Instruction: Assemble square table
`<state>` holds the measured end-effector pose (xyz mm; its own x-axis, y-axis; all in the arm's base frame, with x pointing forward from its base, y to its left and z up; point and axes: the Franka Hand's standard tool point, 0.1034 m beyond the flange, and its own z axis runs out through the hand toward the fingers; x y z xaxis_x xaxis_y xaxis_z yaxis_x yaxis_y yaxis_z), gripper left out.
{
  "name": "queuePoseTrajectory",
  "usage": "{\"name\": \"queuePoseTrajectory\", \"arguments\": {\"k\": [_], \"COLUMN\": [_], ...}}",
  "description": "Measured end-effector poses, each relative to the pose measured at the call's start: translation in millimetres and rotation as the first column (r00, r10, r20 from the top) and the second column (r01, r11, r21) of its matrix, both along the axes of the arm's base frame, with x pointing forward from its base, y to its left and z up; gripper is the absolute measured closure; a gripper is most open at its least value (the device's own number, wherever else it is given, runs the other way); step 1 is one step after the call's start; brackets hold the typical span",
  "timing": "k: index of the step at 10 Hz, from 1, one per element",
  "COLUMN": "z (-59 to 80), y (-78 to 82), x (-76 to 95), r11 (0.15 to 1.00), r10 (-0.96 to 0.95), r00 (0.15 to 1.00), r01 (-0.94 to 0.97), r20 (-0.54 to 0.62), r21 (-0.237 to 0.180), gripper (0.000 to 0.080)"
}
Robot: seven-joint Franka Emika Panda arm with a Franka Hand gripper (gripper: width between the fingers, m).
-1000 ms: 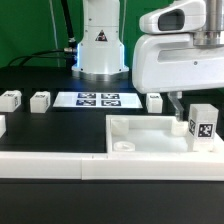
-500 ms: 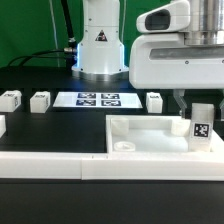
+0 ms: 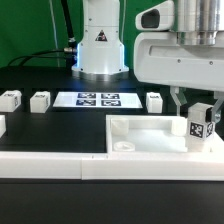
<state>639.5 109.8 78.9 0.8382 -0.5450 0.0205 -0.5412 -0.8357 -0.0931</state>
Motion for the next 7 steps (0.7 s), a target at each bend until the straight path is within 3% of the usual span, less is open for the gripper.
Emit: {"name": "queuePoseTrajectory", "arguments": {"k": [5,6,7], "z": [0.0,-0.1,-0.4], "y": [0.0,-3.8,-4.8], "x": [0.0,-1.2,-2.9], "r11": [1.000,0.960,0.912], "r10": [0.000,-0.279,-0.409], "r00": [1.000,0.960,0.911], "r01": [0.000,0.280,0.411], "r20": [0.000,-0.029,-0.043], "r21": [0.000,0.016,0.022], "gripper": [0.0509,0.0509,0.0509]}}
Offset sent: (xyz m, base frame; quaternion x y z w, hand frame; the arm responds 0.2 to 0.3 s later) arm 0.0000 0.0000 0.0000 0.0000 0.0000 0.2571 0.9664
